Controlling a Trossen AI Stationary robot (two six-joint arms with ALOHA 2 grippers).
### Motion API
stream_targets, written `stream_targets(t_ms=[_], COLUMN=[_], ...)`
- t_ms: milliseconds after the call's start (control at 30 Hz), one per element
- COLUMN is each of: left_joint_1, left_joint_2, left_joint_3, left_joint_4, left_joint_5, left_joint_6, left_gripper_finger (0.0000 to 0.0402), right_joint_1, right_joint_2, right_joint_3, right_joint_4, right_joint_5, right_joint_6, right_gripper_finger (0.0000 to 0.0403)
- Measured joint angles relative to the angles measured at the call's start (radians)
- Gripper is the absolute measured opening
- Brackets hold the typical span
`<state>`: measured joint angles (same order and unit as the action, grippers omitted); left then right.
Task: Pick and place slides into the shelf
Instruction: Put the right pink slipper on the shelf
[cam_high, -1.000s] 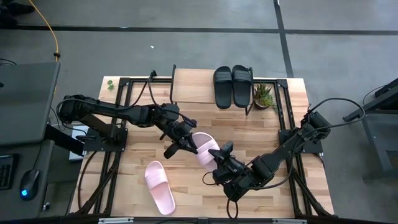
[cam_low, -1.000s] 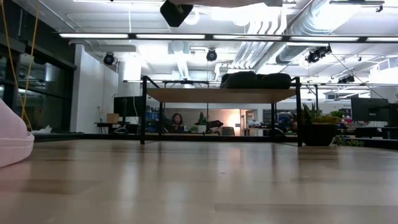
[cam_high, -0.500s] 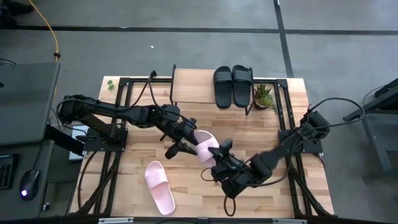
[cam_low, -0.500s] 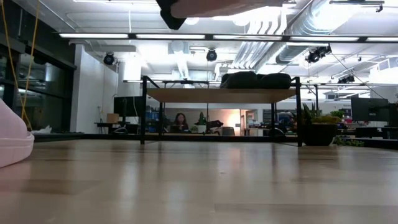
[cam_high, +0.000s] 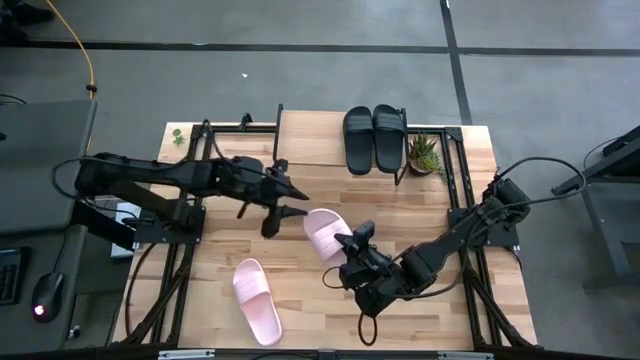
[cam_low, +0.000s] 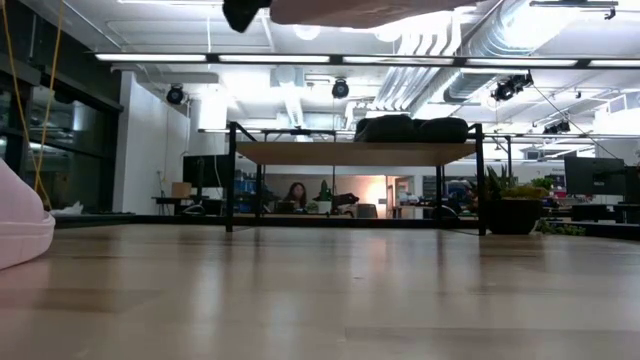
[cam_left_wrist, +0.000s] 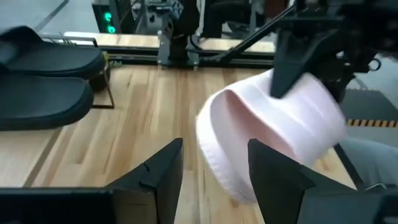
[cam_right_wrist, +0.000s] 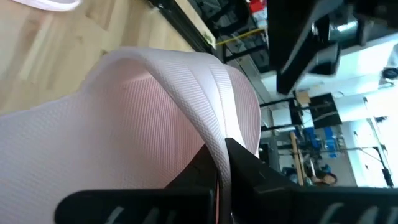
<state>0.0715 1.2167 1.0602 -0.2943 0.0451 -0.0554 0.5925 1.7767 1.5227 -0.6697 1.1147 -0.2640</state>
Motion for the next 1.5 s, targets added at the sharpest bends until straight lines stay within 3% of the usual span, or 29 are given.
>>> stream_targets(t_ms=[233, 567, 900, 1200, 1333, 1500], left_joint_1=[-0.009, -0.026, -0.12, -0.102, -0.051, 0.066], left_joint_2=[-0.031, -0.03, -0.03, -0.041, -0.073, -0.149], left_joint_3=[0.0, -0.011, -0.011, -0.011, -0.052, -0.176], left_joint_4=[-0.117, -0.277, -0.286, -0.278, -0.206, -0.077], left_joint_5=[0.01, -0.003, -0.069, -0.221, -0.205, -0.088], left_joint_6=[-0.02, -0.02, 0.024, 0.087, 0.104, 0.137], left_gripper_finger=[0.0159, 0.0144, 0.0119, 0.012, 0.0118, 0.0119], right_joint_1=[-0.037, -0.136, -0.233, -0.398, -0.474, -0.565], right_joint_2=[0.0, -0.001, -0.002, -0.002, -0.014, -0.034], right_joint_3=[0.0, 0.058, 0.182, 0.257, 0.257, 0.257], right_joint_4=[0.033, 0.072, -0.025, -0.206, -0.216, -0.153], right_joint_5=[0.055, 0.037, 0.012, -0.129, -0.178, -0.28], right_joint_6=[0.002, 0.053, 0.062, 0.153, 0.137, 0.064], right_gripper_finger=[0.0, 0.0, 0.0, 0.0, 0.0, 0.0])
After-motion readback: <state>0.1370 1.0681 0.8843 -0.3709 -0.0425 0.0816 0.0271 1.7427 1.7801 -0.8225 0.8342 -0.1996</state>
